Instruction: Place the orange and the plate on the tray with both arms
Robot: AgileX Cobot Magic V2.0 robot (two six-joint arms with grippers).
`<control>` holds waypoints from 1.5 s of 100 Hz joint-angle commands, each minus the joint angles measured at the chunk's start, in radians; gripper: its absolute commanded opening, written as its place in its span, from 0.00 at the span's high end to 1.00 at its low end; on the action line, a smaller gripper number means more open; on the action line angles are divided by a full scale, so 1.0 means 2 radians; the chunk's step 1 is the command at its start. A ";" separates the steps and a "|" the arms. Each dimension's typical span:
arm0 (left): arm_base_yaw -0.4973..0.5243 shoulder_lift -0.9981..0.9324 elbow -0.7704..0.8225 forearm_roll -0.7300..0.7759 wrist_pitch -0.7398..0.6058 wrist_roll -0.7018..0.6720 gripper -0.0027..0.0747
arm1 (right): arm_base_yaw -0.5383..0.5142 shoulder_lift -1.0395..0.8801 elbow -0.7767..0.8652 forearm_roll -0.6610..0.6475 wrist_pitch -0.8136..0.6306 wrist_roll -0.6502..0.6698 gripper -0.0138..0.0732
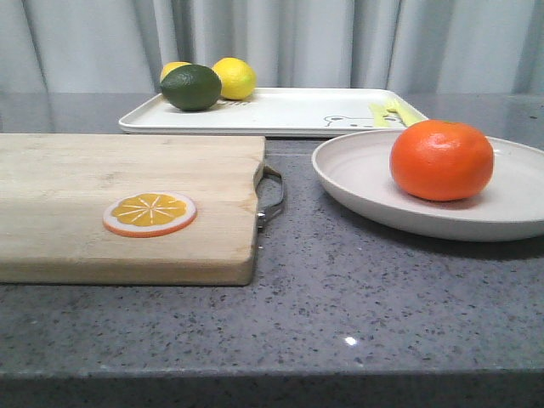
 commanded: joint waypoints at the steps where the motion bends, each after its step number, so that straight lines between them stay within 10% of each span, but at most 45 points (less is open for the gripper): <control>1: 0.001 -0.037 0.022 -0.005 -0.067 -0.004 0.32 | 0.001 0.008 -0.017 -0.002 -0.040 -0.001 0.91; 74: 0.001 -0.077 0.085 -0.005 -0.089 -0.004 0.33 | 0.002 0.073 -0.035 0.003 0.075 -0.006 0.89; 110: 0.001 -0.077 0.085 -0.005 -0.095 -0.004 0.33 | 0.036 0.192 -0.113 0.027 0.148 -0.006 0.36; 150: 0.001 -0.077 0.085 -0.005 -0.095 -0.004 0.33 | 0.037 0.383 -0.207 0.135 0.260 -0.019 0.35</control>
